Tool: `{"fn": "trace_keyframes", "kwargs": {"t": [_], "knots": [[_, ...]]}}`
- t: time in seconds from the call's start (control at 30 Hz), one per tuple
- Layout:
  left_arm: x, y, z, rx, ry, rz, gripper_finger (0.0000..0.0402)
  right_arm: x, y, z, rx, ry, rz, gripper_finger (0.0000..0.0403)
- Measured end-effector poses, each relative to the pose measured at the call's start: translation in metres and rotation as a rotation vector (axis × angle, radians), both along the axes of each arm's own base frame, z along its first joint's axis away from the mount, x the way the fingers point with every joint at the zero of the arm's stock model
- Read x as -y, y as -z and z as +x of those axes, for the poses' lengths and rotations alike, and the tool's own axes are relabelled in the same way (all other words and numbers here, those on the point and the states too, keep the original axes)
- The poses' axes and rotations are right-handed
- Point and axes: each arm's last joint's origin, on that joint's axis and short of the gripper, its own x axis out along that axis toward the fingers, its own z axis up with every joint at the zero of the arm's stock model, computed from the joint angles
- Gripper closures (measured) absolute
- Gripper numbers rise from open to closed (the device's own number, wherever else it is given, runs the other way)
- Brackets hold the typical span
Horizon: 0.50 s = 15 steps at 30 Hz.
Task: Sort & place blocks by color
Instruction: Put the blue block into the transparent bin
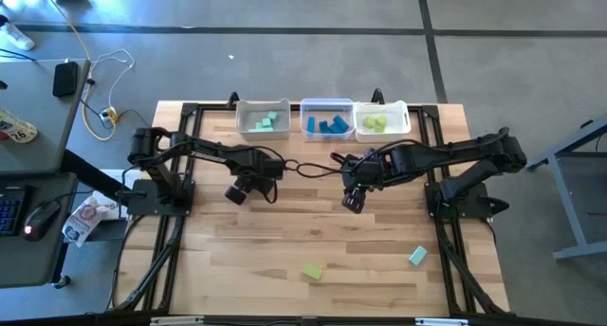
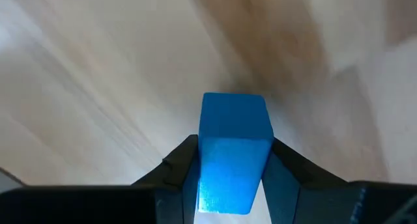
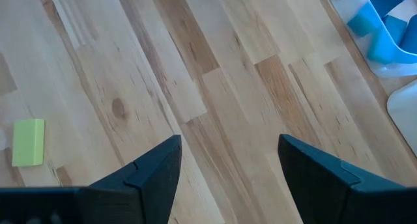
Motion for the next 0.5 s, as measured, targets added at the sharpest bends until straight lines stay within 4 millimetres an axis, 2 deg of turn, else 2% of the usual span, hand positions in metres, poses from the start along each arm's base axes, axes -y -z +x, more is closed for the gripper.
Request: {"fn": "trace_keyframes", "kwargs": {"t": [0.27,0.5], "knots": [[-0.004,-0.032,0.015,0.353,0.001,0.023,0.0300,0.000,0.000,0.000,0.000,-0.001,0.000,0.0160],[-0.026,-0.048,0.029,0.618,-0.023,0.097,0.0300,0.000,0.000,0.000,-0.001,-0.001,0.000,0.0160]]}}
